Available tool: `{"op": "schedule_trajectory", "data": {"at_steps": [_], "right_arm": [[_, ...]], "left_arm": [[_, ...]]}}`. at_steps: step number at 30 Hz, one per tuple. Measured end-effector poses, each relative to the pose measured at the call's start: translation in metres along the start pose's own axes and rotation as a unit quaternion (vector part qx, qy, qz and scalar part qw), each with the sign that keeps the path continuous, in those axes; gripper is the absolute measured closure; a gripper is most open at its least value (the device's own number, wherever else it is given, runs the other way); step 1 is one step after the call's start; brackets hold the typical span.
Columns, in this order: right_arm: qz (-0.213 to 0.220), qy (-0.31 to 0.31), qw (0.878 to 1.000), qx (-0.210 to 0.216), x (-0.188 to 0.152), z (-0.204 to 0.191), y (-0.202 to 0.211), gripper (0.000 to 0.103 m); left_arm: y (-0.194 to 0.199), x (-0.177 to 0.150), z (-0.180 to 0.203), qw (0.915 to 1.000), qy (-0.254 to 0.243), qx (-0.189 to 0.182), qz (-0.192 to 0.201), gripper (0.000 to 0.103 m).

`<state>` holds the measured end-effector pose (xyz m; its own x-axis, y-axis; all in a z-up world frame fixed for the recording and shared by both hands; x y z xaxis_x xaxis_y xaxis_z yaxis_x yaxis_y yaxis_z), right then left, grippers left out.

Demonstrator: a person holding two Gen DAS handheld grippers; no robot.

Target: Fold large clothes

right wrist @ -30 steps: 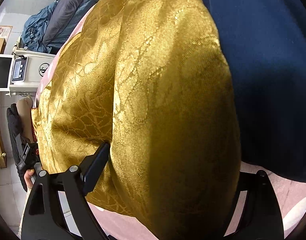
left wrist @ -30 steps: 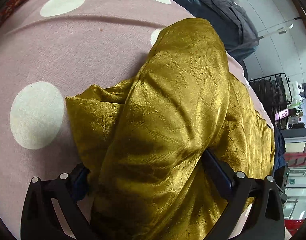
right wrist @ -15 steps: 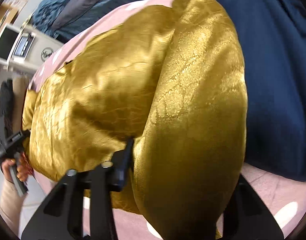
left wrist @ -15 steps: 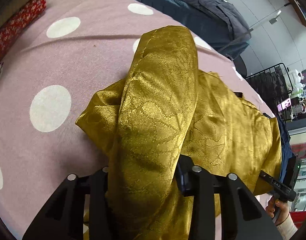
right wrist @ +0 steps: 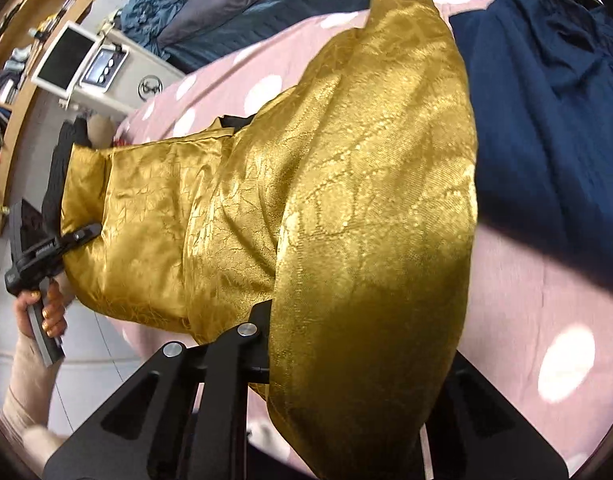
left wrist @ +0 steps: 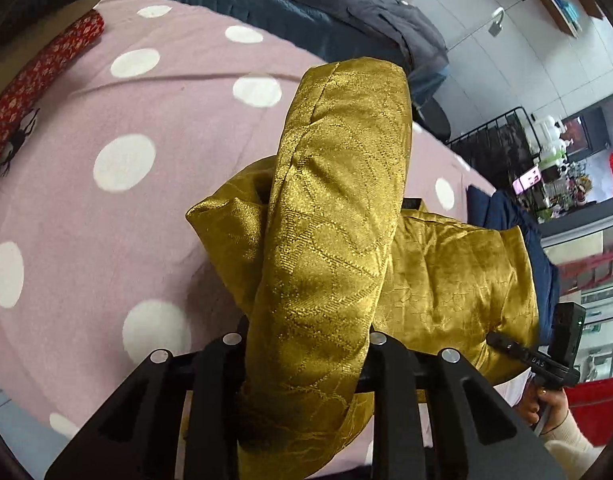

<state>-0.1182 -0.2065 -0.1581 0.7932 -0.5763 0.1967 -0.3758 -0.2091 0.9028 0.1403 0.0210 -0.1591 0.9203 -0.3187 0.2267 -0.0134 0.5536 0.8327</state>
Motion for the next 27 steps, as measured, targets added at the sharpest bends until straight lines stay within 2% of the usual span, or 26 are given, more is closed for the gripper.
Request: {"op": "schedule_trajectory", "data": {"at_steps": [4, 7, 13, 18, 21, 24, 27], "right_arm": [[-0.002, -0.019, 1.000, -0.019, -0.033, 0.001, 0.006, 0.086], [0.011, -0.031, 0.999, -0.030, -0.038, -0.007, 0.013, 0.086], [0.061, 0.014, 0.996, -0.057, -0.012, -0.037, 0.058, 0.088], [0.116, 0.041, 0.990, -0.076, 0.026, -0.040, 0.125, 0.089], [0.154, 0.037, 0.984, -0.083, 0.045, -0.017, 0.179, 0.089], [0.197, 0.018, 0.977, -0.085, 0.062, 0.022, 0.242, 0.089], [0.234, -0.005, 0.967, -0.098, 0.073, 0.086, 0.307, 0.089]], "left_arm": [[0.004, -0.014, -0.007, 1.0000, 0.006, -0.006, -0.004, 0.080], [0.003, -0.003, 0.011, 0.9995, -0.030, -0.004, 0.000, 0.080], [0.024, 0.026, 0.069, 0.9918, -0.117, -0.042, 0.030, 0.082], [0.042, 0.044, 0.134, 0.9816, -0.157, -0.086, 0.066, 0.082], [0.050, 0.051, 0.181, 0.9729, -0.179, -0.115, 0.091, 0.082], [0.046, 0.055, 0.238, 0.9648, -0.199, -0.137, 0.104, 0.082], [0.027, 0.050, 0.306, 0.9550, -0.228, -0.159, 0.105, 0.082]]}}
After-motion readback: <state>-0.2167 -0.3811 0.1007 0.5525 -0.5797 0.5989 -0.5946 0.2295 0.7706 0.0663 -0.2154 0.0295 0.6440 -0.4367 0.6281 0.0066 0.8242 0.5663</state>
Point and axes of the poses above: each gripper's, at about its wrist camera, not at the fingertips, and y roughly against the way its jaws point, z to its right, x to its top, the point moved 8 cm from there along -y, roughly the way its jaws point, and after that the axes turned 1 degree about z, right-handed, at the moved point
